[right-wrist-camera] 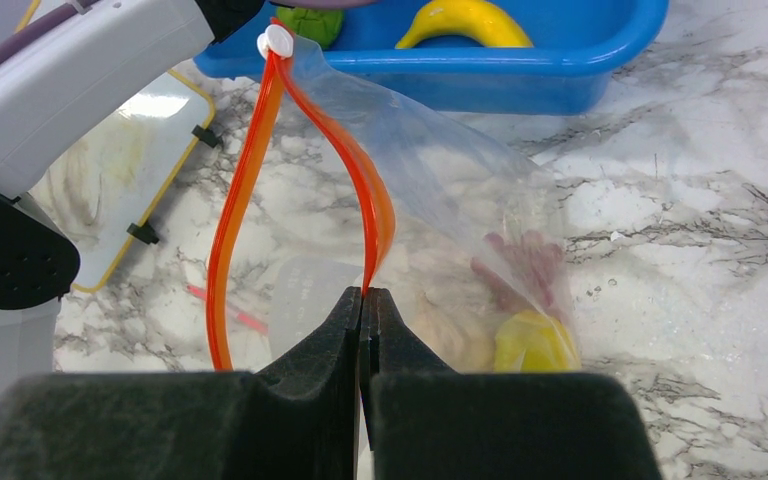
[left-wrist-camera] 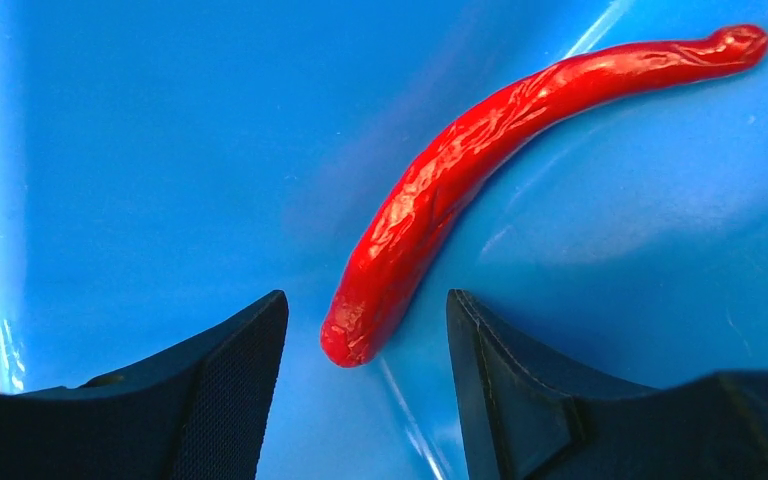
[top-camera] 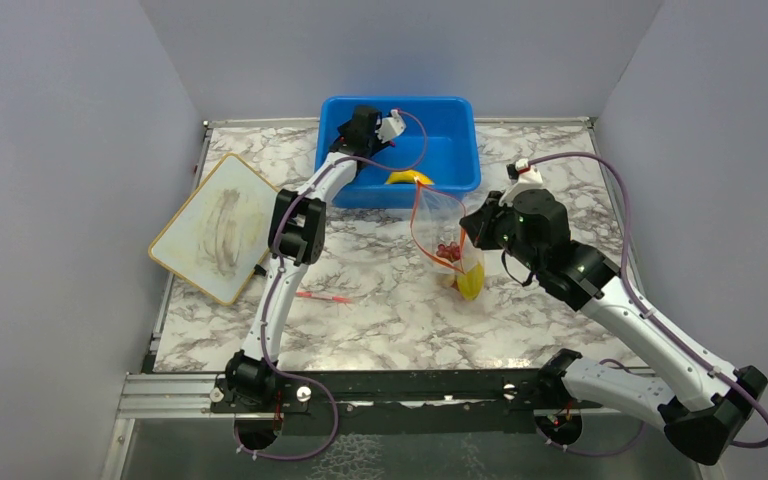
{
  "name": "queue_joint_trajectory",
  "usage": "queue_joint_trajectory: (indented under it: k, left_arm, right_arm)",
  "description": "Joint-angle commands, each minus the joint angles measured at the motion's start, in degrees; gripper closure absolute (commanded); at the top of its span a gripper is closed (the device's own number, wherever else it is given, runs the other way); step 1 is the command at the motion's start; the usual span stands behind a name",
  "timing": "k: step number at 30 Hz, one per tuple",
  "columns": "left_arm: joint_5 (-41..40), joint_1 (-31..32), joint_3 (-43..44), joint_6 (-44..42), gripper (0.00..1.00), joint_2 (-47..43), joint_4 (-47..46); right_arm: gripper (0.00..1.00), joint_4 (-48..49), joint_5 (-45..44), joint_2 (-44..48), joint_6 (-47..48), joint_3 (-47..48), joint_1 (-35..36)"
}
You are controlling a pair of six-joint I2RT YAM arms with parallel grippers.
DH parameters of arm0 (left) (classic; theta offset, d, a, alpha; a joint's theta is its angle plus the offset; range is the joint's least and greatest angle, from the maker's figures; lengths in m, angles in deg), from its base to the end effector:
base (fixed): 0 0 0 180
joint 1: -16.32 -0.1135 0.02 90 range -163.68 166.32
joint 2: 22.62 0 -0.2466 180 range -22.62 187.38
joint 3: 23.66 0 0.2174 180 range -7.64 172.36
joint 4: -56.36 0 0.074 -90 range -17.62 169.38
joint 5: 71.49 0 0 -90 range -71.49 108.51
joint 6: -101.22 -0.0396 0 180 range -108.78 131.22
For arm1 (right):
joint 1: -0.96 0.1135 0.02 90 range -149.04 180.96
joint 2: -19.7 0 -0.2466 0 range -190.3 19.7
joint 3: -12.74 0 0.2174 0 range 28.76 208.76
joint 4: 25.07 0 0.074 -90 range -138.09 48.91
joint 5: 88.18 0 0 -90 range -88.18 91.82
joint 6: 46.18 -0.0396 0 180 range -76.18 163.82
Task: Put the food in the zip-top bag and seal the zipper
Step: Pick up the fake vegetable from the bin.
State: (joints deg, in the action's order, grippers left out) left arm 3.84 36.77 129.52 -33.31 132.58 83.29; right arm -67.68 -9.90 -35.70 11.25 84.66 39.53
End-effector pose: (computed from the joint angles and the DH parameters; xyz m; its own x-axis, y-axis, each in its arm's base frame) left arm 0.5276 -0.1861 0.1549 -0.2319 0.8105 -0.5378 0.4110 0.5828 0.7010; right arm 0.1533 0.1120 0.3287 -0.5416 0.2423 -0.8050 -0.2092 0.8886 0.4082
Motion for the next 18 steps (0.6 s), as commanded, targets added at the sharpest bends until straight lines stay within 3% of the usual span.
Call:
queue_joint_trajectory:
  k: [1,5,13,18]
  left_arm:
    - [-1.0,-0.7,1.1,-1.1,0.38,2.0,-2.0]
    - [-0.3,-1.0,0.2,-0.8,0.42,2.1,-2.6]
    - [2.5,-1.0,-6.4,0.3,0.63,-1.6,-2.4]
    - [10.0,-0.2,-13.7,2.3,0.63,-7.9,-1.3]
  right_arm:
    - [0.99,0.0,-2.5,-0.3,1.5,2.4,0.3]
    - [0.99,0.0,-2.3,-0.4,1.4,2.4,0.3]
    - [0.99,0.1,-1.9,-0.8,0.7,2.7,0.3]
    - [0.99,0.6,-2.0,-0.3,0.2,2.1,0.3]
